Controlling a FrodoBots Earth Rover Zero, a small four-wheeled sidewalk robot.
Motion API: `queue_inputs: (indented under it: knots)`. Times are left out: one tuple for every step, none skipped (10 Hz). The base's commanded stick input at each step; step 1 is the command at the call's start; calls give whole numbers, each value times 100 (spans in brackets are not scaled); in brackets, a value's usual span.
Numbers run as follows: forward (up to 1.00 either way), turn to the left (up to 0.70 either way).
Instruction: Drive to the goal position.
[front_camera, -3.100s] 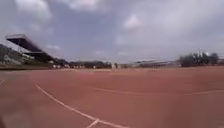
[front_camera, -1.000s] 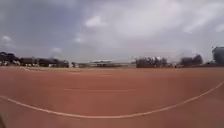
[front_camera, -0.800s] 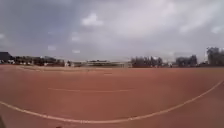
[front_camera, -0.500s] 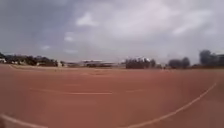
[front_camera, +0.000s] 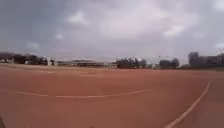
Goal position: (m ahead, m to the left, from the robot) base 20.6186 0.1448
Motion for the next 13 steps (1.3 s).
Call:
queue_inputs:
  knots:
    - [70,-35]
    - [70,-35]
    - [70,-35]
    - [70,-35]
    - [70,-35]
    - [70,-35]
    - [70,-35]
    - [70,-35]
    - [70,-35]
    - [70,-35]
    - [70,-28]
    - [70,-4]
    - [70,0]
